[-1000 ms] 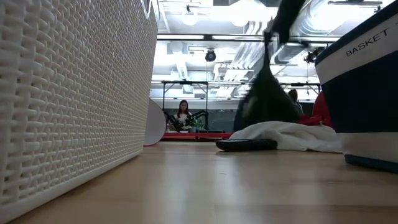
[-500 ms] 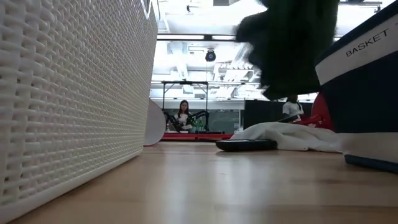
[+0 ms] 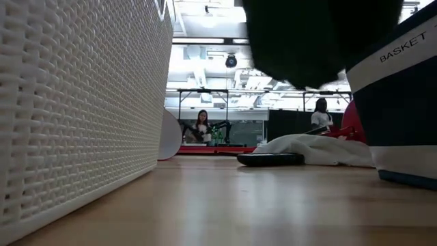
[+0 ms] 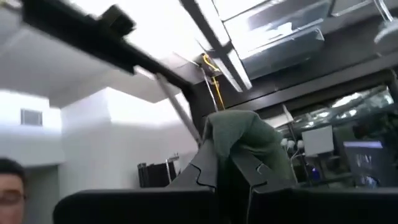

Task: Sort clothes
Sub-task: Put the green shirt into the blue bin

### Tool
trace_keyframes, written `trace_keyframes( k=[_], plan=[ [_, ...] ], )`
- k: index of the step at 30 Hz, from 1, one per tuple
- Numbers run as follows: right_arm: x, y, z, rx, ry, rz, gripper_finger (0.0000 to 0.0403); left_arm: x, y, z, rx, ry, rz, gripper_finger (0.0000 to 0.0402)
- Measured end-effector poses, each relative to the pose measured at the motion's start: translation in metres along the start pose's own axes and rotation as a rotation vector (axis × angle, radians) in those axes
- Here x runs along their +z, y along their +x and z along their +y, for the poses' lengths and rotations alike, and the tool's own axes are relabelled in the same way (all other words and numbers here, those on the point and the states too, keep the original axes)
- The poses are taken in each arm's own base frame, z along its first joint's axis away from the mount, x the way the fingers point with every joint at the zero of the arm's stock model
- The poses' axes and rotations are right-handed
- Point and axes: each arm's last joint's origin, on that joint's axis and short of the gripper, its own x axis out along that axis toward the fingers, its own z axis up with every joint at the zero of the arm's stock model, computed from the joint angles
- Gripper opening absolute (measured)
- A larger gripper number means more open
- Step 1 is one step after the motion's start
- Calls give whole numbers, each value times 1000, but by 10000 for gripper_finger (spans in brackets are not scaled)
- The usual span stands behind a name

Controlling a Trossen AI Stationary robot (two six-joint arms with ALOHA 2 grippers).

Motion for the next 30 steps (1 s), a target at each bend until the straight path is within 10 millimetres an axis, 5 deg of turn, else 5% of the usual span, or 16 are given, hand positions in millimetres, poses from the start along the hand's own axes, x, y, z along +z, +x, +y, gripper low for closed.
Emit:
trace_keyframes(
  k=[4,12,17,24,30],
  plan=[
    [3,-2,30,-99,-79,37,0,-2,3,-1,22,5,2,245],
    [17,-19,71,-585,-185,208,0,-5,9,-3,49,13,7,245],
    [32,-28,78,-616,-160,233,0,-7,15,-3,64,12,3,245],
    [22,-27,83,-656,-220,326,0,-8,25,-4,76,3,-17,245],
    [22,-14,81,-492,-359,107,0,-9,29,-6,69,-6,-29,245]
  ],
)
